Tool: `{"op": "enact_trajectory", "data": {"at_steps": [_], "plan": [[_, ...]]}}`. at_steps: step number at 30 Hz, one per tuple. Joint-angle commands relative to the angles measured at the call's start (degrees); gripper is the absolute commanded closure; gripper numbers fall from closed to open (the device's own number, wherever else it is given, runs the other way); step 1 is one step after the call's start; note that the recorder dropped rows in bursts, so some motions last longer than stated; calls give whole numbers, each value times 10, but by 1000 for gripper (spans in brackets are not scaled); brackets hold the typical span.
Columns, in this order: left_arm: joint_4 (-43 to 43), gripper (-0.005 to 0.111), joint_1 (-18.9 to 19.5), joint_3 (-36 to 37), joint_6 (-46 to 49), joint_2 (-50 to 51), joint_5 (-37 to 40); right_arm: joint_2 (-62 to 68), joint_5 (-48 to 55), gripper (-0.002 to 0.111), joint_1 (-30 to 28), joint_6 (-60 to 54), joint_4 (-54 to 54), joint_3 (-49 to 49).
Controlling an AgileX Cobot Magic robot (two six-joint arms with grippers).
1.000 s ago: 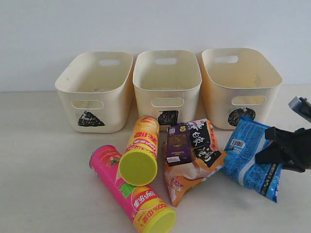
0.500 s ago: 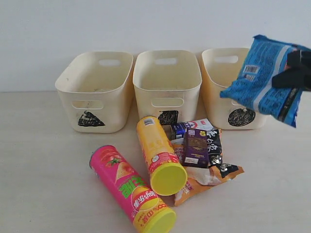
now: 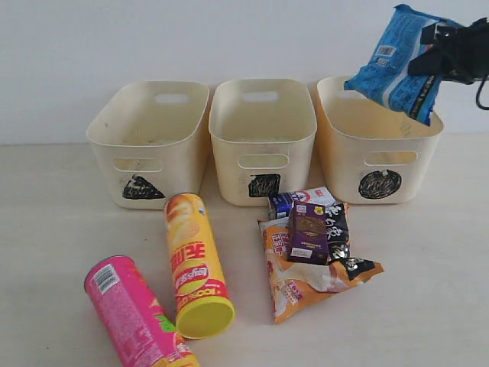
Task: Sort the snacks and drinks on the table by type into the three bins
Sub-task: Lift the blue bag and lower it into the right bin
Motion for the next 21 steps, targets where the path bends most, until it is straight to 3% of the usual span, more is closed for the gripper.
{"op": "enact_trajectory", "data": {"at_steps": [1, 3, 6, 10, 12, 18, 21], "plan": [[0, 103, 1, 2, -5, -2, -1, 64, -6, 108, 24, 6, 4, -69], [0, 103, 1, 2, -5, -2, -1, 86, -14, 105, 28, 12, -2, -87], [0, 103, 1, 2, -5, -2, -1, 111, -27, 88, 29, 19, -8, -100], [0, 103, 1, 2, -5, -2, -1, 123, -46, 49, 29, 19, -25, -100], [0, 103, 1, 2, -5, -2, -1, 123, -46, 37, 29, 19, -25, -100], [0, 103, 1, 2, -5, -2, -1, 107, -43, 36, 29, 19, -32, -100], [0, 103, 1, 2, -5, -2, -1, 80, -36, 47, 29, 31, -83, -100]]}}
